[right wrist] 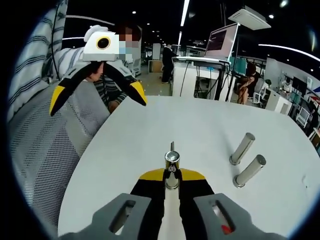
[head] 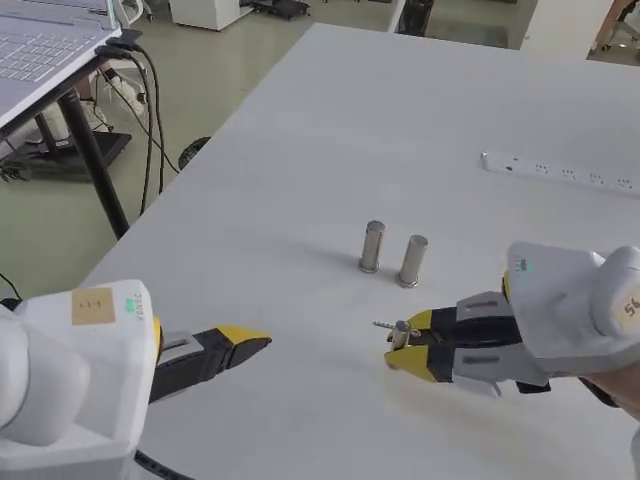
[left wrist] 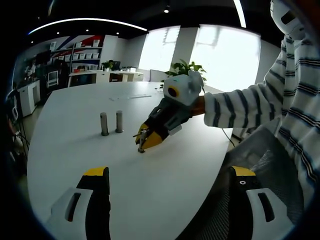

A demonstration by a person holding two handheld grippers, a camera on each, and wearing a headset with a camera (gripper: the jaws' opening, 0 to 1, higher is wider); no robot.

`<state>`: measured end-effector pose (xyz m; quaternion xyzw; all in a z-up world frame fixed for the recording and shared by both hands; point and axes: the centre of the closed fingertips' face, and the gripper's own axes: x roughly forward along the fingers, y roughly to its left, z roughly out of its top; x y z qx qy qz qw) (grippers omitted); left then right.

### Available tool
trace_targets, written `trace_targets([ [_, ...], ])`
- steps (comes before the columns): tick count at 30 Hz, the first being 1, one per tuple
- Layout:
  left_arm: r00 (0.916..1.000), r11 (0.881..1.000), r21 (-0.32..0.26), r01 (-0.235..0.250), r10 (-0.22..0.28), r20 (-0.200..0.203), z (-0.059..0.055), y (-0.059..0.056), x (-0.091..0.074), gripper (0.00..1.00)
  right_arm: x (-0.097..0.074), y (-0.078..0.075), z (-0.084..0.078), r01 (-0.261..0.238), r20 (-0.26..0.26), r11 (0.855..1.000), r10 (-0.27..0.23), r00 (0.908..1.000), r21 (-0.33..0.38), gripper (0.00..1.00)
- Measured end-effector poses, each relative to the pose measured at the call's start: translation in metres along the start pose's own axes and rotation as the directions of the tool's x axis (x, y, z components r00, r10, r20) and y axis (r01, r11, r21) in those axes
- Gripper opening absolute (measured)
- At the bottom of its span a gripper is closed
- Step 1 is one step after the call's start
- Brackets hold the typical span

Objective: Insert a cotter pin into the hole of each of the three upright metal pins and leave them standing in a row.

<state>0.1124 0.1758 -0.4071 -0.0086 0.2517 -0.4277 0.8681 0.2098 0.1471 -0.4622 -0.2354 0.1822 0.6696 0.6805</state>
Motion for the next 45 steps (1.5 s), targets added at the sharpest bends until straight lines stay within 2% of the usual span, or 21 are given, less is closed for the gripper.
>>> trace_targets([
  [19, 0.9998, 1.000, -0.015, -0.019, 0.019, 0.003, -0.002, 0.005, -0.001, 0.99, 0.014, -0.007, -0.003, -0.016, 0.007, 1.000, 0.016, 0.9999, -0.009, 0.04],
  [21, 0.9993, 1.000, -0.009, -0.030, 0.030, 0.022, 0.000, 0.008, -0.002, 0.99, 0.016, -0.007, -0.003, -0.018, 0.014, 1.000, 0.018, 0.9997, -0.006, 0.04],
  [26, 0.9983, 0.999, -0.030, -0.046, 0.047, 0.036, 0.004, 0.013, -0.005, 0.99, 0.019, -0.007, -0.003, -0.025, 0.022, 1.000, 0.025, 0.9994, 0.005, 0.04],
  [30, 0.9983, 0.998, -0.029, -0.048, 0.049, 0.032, 0.004, 0.015, -0.006, 0.99, 0.020, -0.008, -0.003, -0.030, 0.036, 0.999, 0.030, 0.9989, 0.013, 0.04],
  [32, 0.9976, 0.998, -0.022, -0.067, 0.067, 0.015, 0.000, 0.020, -0.006, 0.99, 0.020, -0.008, -0.003, -0.038, 0.041, 0.999, 0.037, 0.9985, 0.019, 0.04],
  [34, 0.9979, 0.997, -0.033, -0.064, 0.064, 0.006, -0.003, 0.021, -0.006, 0.99, 0.021, -0.009, -0.002, -0.035, 0.043, 0.999, 0.034, 0.9985, 0.030, 0.04],
  [38, 0.9974, 0.996, -0.053, -0.069, 0.070, 0.017, 0.000, 0.023, -0.007, 0.99, 0.021, -0.009, -0.002, -0.028, 0.041, 0.999, 0.026, 0.9988, 0.043, 0.04],
  [45, 0.9973, 0.996, -0.046, -0.071, 0.072, 0.017, 0.001, 0.023, -0.006, 0.99, 0.023, -0.009, -0.002, -0.020, 0.026, 0.999, 0.020, 0.9995, 0.034, 0.05],
])
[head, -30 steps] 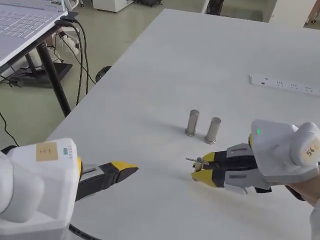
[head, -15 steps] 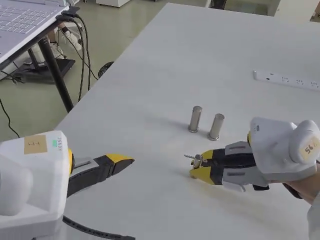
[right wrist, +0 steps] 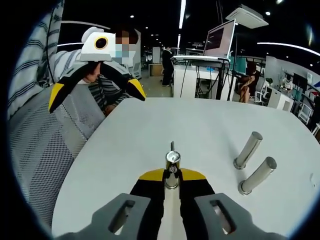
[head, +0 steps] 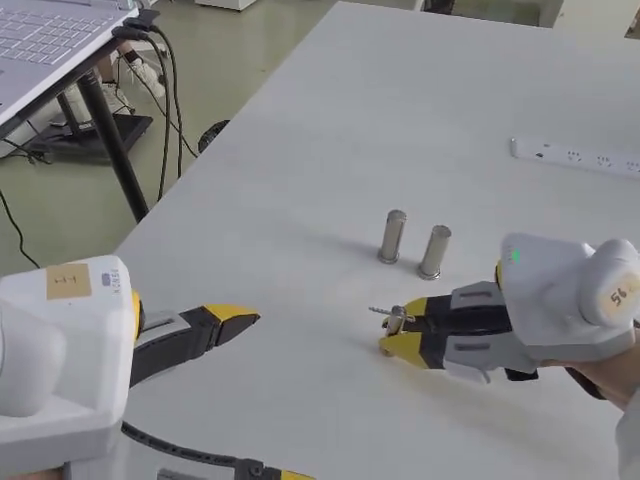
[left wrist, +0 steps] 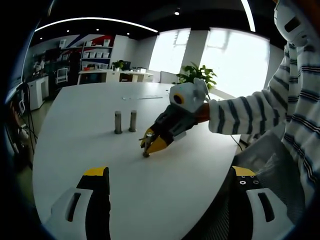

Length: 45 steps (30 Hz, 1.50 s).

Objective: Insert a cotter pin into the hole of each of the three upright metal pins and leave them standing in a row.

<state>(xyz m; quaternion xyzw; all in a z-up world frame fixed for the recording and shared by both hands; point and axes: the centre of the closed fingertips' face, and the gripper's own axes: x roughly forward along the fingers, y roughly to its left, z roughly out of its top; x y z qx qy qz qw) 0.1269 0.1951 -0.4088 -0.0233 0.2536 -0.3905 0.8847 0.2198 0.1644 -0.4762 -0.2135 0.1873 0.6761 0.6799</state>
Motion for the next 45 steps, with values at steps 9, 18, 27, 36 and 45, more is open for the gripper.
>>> trace_targets([
  [9, 1.0000, 1.000, 0.011, -0.002, 0.002, -0.009, -0.001, -0.001, 0.000, 0.99, -0.005, -0.003, 0.006, 0.045, 0.004, 0.998, -0.046, 0.9989, 0.046, 0.22],
  [18, 0.9999, 1.000, 0.022, 0.005, -0.005, -0.010, 0.002, -0.002, 0.001, 0.99, -0.030, -0.001, 0.031, 0.106, 0.053, 0.988, -0.113, 0.9922, 0.116, 0.35],
  [27, 0.9998, 0.999, 0.043, 0.010, -0.011, 0.014, 0.013, -0.001, 0.004, 0.99, -0.066, 0.009, 0.047, 0.165, 0.116, 0.968, -0.190, 0.9750, 0.191, 0.52],
  [36, 0.9992, 0.998, 0.051, 0.032, -0.033, 0.021, 0.018, -0.006, 0.010, 0.99, -0.094, 0.019, 0.032, 0.212, 0.100, 0.939, -0.246, 0.9640, 0.271, 0.62],
  [45, 0.9986, 0.997, 0.057, 0.052, -0.053, 0.010, 0.016, -0.009, 0.015, 0.99, -0.114, 0.025, 0.007, 0.282, 0.068, 0.895, -0.324, 0.9437, 0.345, 0.74],
])
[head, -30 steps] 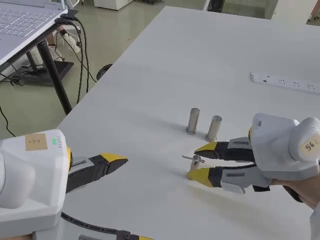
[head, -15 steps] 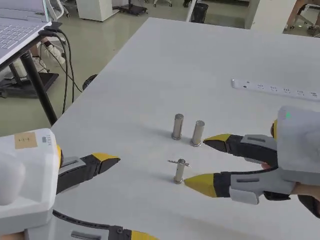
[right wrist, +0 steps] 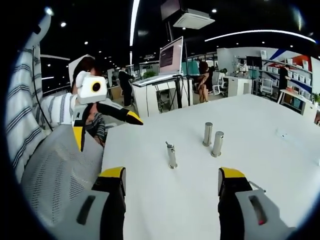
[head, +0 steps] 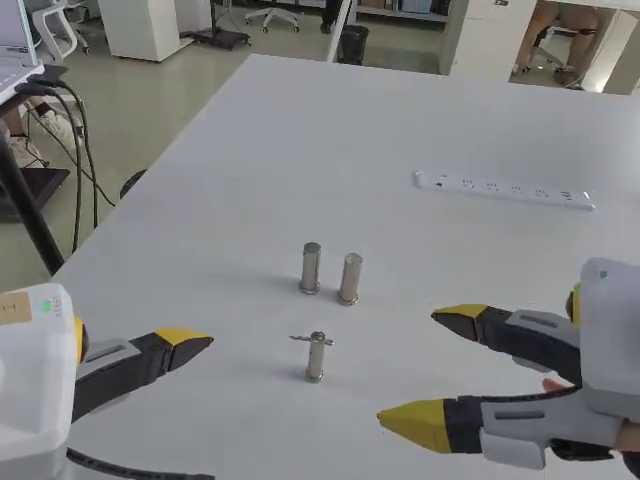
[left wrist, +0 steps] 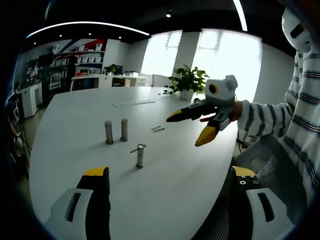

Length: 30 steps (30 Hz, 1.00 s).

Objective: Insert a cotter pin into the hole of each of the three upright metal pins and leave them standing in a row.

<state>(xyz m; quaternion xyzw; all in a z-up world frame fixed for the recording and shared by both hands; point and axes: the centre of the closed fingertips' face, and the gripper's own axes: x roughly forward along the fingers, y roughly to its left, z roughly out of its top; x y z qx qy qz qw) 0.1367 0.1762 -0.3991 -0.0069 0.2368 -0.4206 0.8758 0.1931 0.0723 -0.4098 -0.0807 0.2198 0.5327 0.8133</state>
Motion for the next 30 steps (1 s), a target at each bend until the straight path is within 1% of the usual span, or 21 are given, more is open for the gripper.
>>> trace_targets([
  [1, 1.0000, 1.000, 0.003, 0.000, 0.000, -0.001, 0.000, 0.000, 0.000, 0.99, -0.002, 0.000, -0.002, 0.001, -0.001, 1.000, -0.001, 1.0000, 0.019, 0.76],
  [2, 1.0000, 1.000, 0.004, 0.001, -0.001, 0.000, 0.001, 0.000, 0.000, 0.99, -0.004, 0.002, -0.001, 0.000, 0.014, 0.999, -0.001, 0.9999, 0.046, 0.78],
  [3, 1.0000, 1.000, 0.004, 0.002, -0.002, 0.005, 0.003, 0.000, 0.000, 0.99, -0.007, 0.001, 0.003, 0.010, 0.053, 0.997, -0.014, 0.9985, 0.078, 0.80],
  [4, 1.0000, 1.000, 0.004, 0.002, -0.002, 0.007, 0.004, 0.000, 0.000, 0.99, -0.009, -0.002, 0.003, 0.022, 0.066, 0.995, -0.028, 0.9975, 0.092, 0.82],
  [6, 1.0000, 1.000, 0.007, 0.002, -0.002, 0.009, 0.005, 0.000, -0.001, 0.99, -0.014, -0.004, -0.001, 0.038, 0.057, 0.994, -0.044, 0.9974, 0.102, 0.84],
  [7, 1.0000, 1.000, 0.008, 0.003, -0.003, 0.009, 0.006, 0.000, -0.001, 0.99, -0.017, -0.006, -0.003, 0.055, 0.056, 0.992, -0.061, 0.9965, 0.111, 0.85],
  [9, 1.0000, 1.000, 0.007, 0.003, -0.003, 0.009, 0.007, 0.000, -0.001, 0.99, -0.019, -0.005, -0.004, 0.061, 0.054, 0.992, -0.068, 0.9962, 0.114, 0.87],
  [12, 1.0000, 1.000, -0.004, 0.003, -0.003, 0.007, 0.007, 0.002, 0.000, 0.99, -0.028, -0.007, -0.006, 0.088, 0.048, 0.987, -0.095, 0.9943, 0.134, 0.92],
  [14, 0.9999, 1.000, -0.016, 0.015, -0.015, 0.003, 0.007, 0.001, 0.002, 0.99, -0.035, -0.014, -0.008, 0.146, 0.042, 0.979, -0.153, 0.9873, 0.142, 0.96],
  [17, 0.9996, 1.000, -0.006, 0.025, -0.026, -0.009, 0.005, -0.001, 0.004, 0.99, -0.042, -0.013, -0.013, 0.160, 0.030, 0.976, -0.167, 0.9856, 0.148, 0.98],
  [19, 0.9996, 1.000, -0.005, 0.025, -0.025, -0.015, 0.005, -0.001, 0.005, 0.99, -0.048, -0.014, -0.017, 0.173, 0.032, 0.969, -0.182, 0.9829, 0.176, 0.98],
  [20, 0.9997, 1.000, -0.006, 0.022, -0.022, -0.013, 0.005, 0.000, 0.005, 0.99, -0.051, -0.016, -0.017, 0.189, 0.050, 0.959, -0.204, 0.9777, 0.211, 0.98],
  [22, 0.9998, 1.000, -0.015, 0.018, -0.018, -0.004, 0.007, 0.002, 0.004, 0.99, -0.056, -0.017, -0.020, 0.192, 0.056, 0.951, -0.211, 0.9758, 0.241, 0.98],
  [25, 0.9996, 0.999, -0.020, 0.027, -0.027, -0.005, 0.007, 0.001, 0.004, 0.98, -0.060, -0.017, -0.022, 0.197, 0.050, 0.950, -0.215, 0.9754, 0.243, 0.98],
  [30, 0.9995, 0.999, -0.021, 0.029, -0.029, -0.015, 0.004, 0.001, 0.004, 0.97, -0.062, -0.019, -0.026, 0.214, 0.027, 0.944, -0.227, 0.9735, 0.251, 0.98],
])
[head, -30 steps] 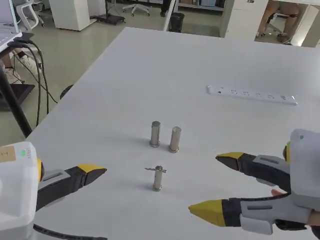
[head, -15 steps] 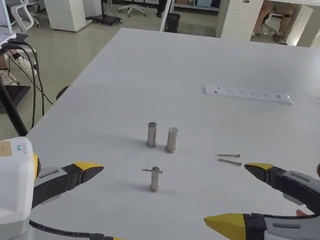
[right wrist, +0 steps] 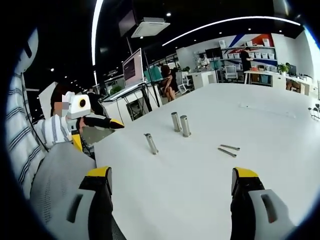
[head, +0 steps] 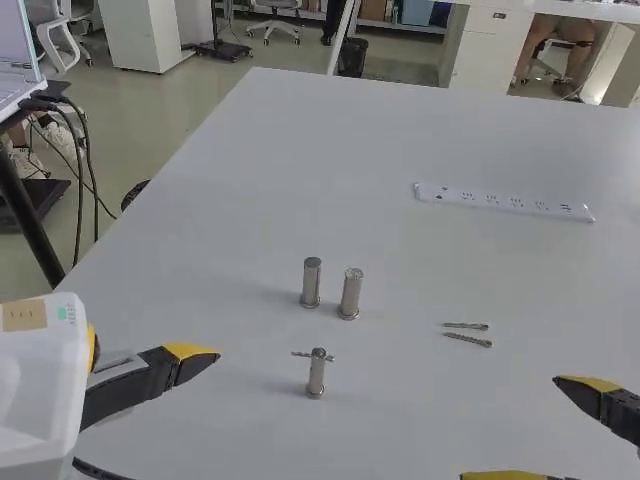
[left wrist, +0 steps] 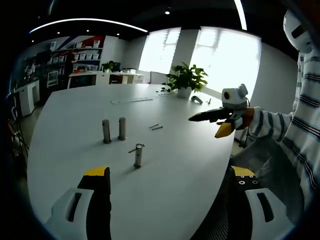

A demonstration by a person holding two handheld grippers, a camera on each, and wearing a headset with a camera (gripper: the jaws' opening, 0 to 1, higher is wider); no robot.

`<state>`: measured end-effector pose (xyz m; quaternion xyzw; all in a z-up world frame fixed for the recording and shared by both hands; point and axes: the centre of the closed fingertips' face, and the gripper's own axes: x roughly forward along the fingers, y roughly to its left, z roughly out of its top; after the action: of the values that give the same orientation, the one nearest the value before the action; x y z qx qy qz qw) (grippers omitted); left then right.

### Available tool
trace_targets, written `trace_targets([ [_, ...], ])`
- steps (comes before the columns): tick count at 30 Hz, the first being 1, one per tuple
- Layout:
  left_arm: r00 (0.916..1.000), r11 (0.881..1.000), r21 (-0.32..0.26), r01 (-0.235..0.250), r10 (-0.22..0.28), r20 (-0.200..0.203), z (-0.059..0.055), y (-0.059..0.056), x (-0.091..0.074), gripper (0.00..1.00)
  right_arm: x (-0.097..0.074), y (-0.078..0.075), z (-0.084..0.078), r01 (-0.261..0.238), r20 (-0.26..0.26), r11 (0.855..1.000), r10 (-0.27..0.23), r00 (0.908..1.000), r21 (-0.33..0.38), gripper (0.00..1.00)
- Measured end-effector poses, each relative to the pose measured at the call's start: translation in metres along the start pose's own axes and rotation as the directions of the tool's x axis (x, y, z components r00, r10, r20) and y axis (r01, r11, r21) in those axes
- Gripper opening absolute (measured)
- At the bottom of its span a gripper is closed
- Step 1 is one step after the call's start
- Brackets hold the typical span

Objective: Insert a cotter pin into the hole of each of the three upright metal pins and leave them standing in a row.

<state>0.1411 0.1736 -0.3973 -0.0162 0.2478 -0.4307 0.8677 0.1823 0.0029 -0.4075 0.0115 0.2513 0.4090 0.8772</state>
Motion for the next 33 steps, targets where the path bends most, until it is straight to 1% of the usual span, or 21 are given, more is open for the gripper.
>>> trace_targets([
  [4, 1.0000, 1.000, -0.010, -0.002, 0.002, 0.010, 0.001, 0.000, -0.001, 0.96, -0.002, -0.004, 0.000, 0.016, -0.003, 1.000, -0.016, 0.9999, -0.006, 0.98],
  [7, 0.9999, 1.000, -0.023, 0.010, -0.010, 0.010, 0.002, -0.002, -0.001, 0.95, -0.003, -0.006, 0.000, 0.022, -0.001, 1.000, -0.022, 0.9998, -0.008, 0.98],
  [11, 0.9998, 1.000, -0.021, 0.005, -0.005, 0.017, 0.005, -0.001, 0.000, 0.95, -0.005, -0.007, 0.001, 0.027, 0.002, 1.000, -0.027, 0.9996, -0.011, 0.98],
  [13, 0.9996, 1.000, -0.023, 0.004, -0.003, 0.027, 0.008, 0.000, 0.001, 0.95, -0.007, -0.009, 0.004, 0.030, 0.017, 1.000, -0.030, 0.9994, -0.007, 0.98],
  [15, 0.9997, 1.000, -0.014, 0.010, -0.009, 0.024, 0.010, 0.000, 0.002, 0.94, -0.008, -0.008, 0.007, 0.030, 0.029, 1.000, -0.030, 0.9991, 0.000, 0.98],
  [19, 1.0000, 1.000, 0.016, 0.002, -0.002, 0.008, 0.015, 0.005, 0.005, 0.94, -0.010, -0.007, 0.010, 0.025, 0.040, 1.000, -0.025, 0.9989, -0.004, 0.98],
  [22, 1.0000, 0.999, 0.038, -0.008, 0.008, 0.001, 0.020, 0.010, 0.007, 0.94, -0.009, -0.007, 0.014, 0.019, 0.064, 1.000, -0.020, 0.9978, 0.012, 0.98],
  [27, 0.9997, 0.998, 0.057, -0.017, 0.016, 0.016, 0.032, 0.019, 0.012, 0.94, -0.009, -0.007, 0.013, 0.018, 0.056, 1.000, -0.018, 0.9983, 0.012, 0.98],
  [33, 0.9996, 0.997, 0.080, -0.019, 0.018, 0.021, 0.044, 0.029, 0.018, 0.91, -0.011, -0.010, 0.011, 0.027, 0.055, 0.999, -0.028, 0.9981, 0.018, 0.98],
])
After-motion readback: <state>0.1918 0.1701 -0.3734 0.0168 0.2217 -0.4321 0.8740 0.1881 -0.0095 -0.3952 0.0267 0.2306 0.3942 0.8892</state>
